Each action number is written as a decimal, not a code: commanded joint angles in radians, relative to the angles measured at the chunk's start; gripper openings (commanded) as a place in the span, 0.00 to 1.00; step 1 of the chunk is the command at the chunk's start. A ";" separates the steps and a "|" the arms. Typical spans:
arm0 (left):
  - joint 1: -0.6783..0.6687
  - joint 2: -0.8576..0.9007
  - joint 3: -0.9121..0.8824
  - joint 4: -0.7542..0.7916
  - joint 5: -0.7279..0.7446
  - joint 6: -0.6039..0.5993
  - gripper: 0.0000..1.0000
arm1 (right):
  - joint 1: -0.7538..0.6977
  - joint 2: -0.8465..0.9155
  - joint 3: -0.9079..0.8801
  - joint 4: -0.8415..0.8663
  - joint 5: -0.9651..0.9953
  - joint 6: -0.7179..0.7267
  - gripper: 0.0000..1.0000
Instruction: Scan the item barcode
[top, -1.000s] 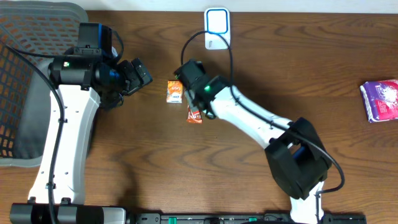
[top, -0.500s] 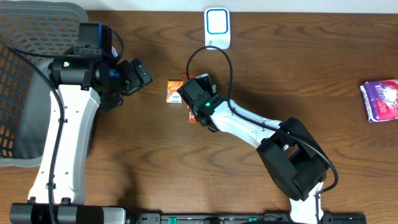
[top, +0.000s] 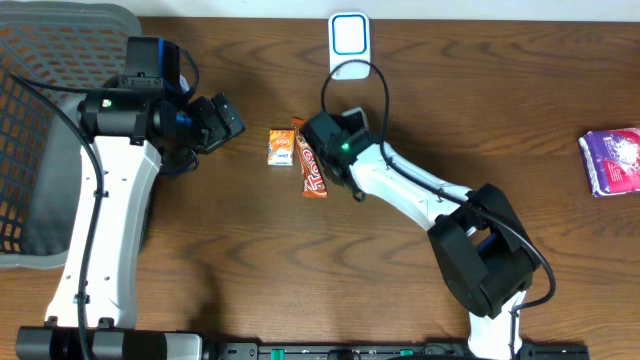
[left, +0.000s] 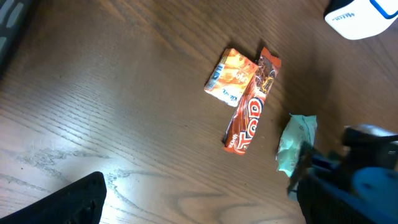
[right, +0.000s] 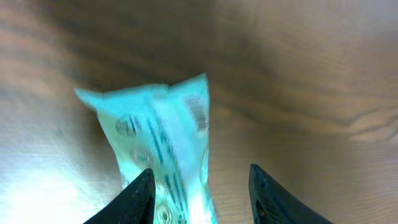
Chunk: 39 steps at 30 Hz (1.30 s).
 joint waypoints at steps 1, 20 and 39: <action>0.003 0.005 0.007 -0.003 -0.002 0.013 0.98 | 0.003 -0.039 0.045 -0.001 0.047 -0.009 0.38; 0.003 0.005 0.007 -0.003 -0.002 0.013 0.98 | -0.103 -0.030 -0.127 0.132 -0.340 0.080 0.01; 0.003 0.006 0.007 -0.003 -0.003 0.013 0.98 | -0.143 -0.043 0.221 -0.262 -0.446 -0.032 0.01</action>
